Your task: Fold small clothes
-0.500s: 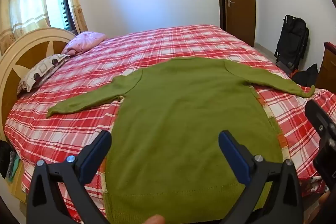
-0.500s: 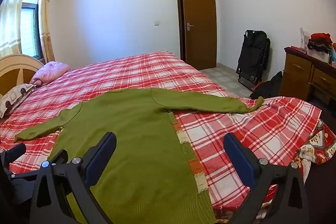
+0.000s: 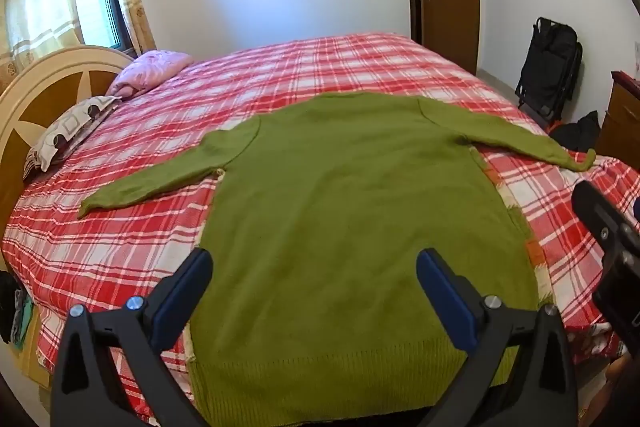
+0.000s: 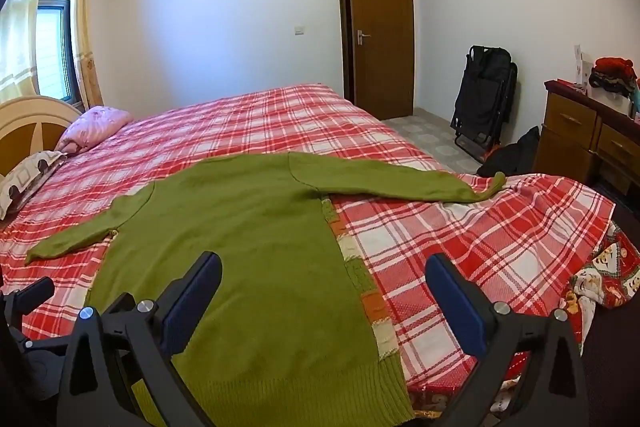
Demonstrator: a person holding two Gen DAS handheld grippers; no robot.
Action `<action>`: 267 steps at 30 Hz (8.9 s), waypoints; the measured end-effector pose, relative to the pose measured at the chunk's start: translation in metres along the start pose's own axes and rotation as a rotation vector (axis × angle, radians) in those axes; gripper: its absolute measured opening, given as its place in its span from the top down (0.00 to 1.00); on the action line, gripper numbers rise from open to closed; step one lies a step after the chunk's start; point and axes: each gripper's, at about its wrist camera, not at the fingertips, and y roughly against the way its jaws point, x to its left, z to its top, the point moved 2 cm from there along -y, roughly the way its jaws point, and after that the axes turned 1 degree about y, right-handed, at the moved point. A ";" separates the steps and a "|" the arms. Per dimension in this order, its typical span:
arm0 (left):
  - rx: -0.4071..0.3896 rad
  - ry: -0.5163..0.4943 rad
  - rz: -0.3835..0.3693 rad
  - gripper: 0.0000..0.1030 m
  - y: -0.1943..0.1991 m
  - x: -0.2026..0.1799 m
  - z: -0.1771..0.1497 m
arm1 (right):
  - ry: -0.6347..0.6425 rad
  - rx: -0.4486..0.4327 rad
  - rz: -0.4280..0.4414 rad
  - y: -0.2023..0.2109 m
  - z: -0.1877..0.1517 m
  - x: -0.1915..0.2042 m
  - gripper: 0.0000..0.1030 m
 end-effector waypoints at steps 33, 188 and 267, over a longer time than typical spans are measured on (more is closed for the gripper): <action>0.143 -0.027 0.023 0.00 -0.029 0.000 -0.020 | 0.034 0.200 0.003 -0.040 -0.021 0.011 0.01; 0.161 0.347 0.208 0.00 -0.171 0.193 0.029 | 0.012 0.342 0.692 -0.312 0.082 0.242 0.50; 0.204 1.038 0.487 0.07 -0.230 0.407 0.019 | 0.171 0.257 0.132 -0.392 0.085 0.100 0.37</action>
